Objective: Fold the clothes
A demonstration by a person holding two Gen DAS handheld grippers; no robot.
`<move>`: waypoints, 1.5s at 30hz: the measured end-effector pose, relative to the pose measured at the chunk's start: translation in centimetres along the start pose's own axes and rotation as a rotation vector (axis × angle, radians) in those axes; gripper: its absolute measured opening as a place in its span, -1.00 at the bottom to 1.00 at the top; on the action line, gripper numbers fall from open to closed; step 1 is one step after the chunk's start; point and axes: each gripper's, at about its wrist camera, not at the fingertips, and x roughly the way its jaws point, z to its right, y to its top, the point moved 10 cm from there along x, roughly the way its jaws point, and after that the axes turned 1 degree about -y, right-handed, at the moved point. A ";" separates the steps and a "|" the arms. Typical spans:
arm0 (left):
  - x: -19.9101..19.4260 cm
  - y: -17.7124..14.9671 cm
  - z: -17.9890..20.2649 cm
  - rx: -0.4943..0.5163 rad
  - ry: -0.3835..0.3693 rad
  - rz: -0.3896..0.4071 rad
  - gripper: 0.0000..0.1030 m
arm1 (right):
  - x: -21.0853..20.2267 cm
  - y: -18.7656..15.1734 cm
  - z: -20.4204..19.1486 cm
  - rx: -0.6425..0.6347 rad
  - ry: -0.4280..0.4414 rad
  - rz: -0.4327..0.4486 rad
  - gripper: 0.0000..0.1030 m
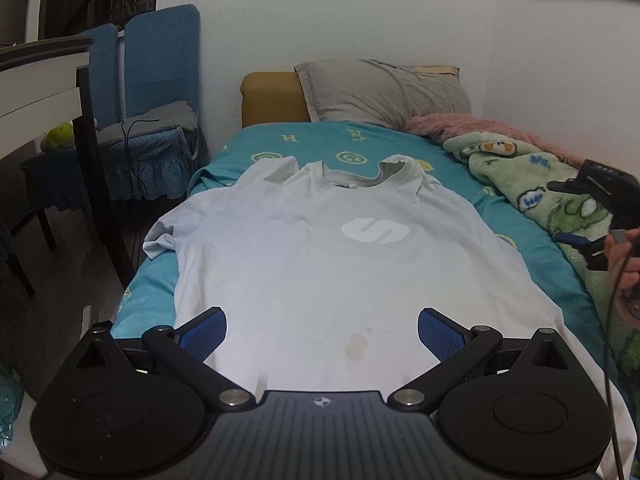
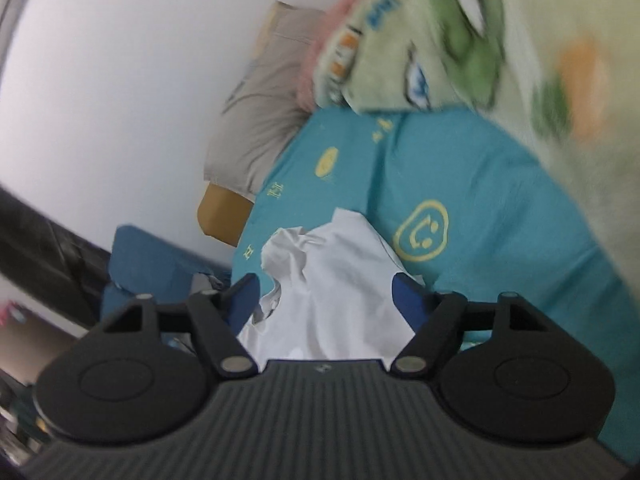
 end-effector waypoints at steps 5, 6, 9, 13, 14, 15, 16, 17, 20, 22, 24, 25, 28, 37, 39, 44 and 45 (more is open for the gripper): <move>2.1 -0.1 0.8 -0.017 -0.031 -0.041 1.00 | 5.6 -0.1 1.4 -0.119 -0.090 -0.063 0.46; 2.4 -0.1 1.0 -0.020 -0.039 -0.047 1.00 | 6.6 -0.3 1.7 -0.147 -0.111 -0.077 0.46; 3.3 -0.1 1.3 -0.034 -0.059 -0.066 1.00 | 9.0 -1.4 2.3 -0.230 -0.154 -0.114 0.43; 4.1 -0.2 1.4 -0.089 -0.103 -0.087 1.00 | 10.3 -2.7 1.8 -0.361 -0.217 -0.125 -0.74; 4.1 -0.1 1.4 -0.096 -0.105 -0.082 1.00 | 10.2 -2.8 1.2 -0.397 -0.226 -0.109 -0.77; 4.0 0.0 1.4 -0.100 -0.105 -0.076 1.00 | 10.1 -2.9 0.4 -0.433 -0.230 -0.089 -0.79; 4.0 0.1 1.4 -0.104 -0.105 -0.069 1.00 | 9.9 -3.0 -0.4 -0.470 -0.235 -0.070 -0.83; 3.9 0.2 1.4 -0.108 -0.105 -0.062 1.00 | 9.7 -3.4 -1.2 -0.513 -0.239 -0.055 -0.83; 3.6 0.3 1.3 -0.120 -0.114 -0.054 1.00 | 10.4 -5.6 -4.3 -0.679 -0.228 -0.042 -0.84; 3.3 0.4 1.5 -0.127 -0.139 -0.051 1.00 | 11.1 -7.6 -5.7 -0.766 -0.215 -0.061 -0.84; 3.0 0.4 1.8 -0.118 -0.141 -0.043 1.00 | 11.6 -9.5 -6.3 -0.823 -0.209 -0.092 -0.84; 3.0 0.5 1.9 -0.110 -0.138 -0.039 1.00 | 11.8 -10.2 -6.5 -0.836 -0.203 -0.103 -0.84; 2.9 0.7 2.0 -0.096 -0.128 -0.027 1.00 | 12.0 -11.1 -6.8 -0.836 -0.179 -0.122 -0.83; 3.9 0.3 1.3 -0.113 -0.094 -0.058 1.00 | 10.4 -10.0 -7.0 -0.683 -0.140 -0.120 -0.64; 4.0 0.2 1.3 -0.103 -0.088 -0.057 1.00 | 9.1 -9.1 -7.3 -0.614 -0.118 -0.101 0.02; 3.9 -0.1 2.0 -0.055 -0.095 -0.053 1.00 | 2.9 -6.8 -8.1 -0.477 -0.087 0.002 0.64; 3.7 -0.2 2.3 -0.041 -0.100 -0.051 1.00 | 1.6 -6.4 -8.1 -0.449 -0.093 0.006 0.64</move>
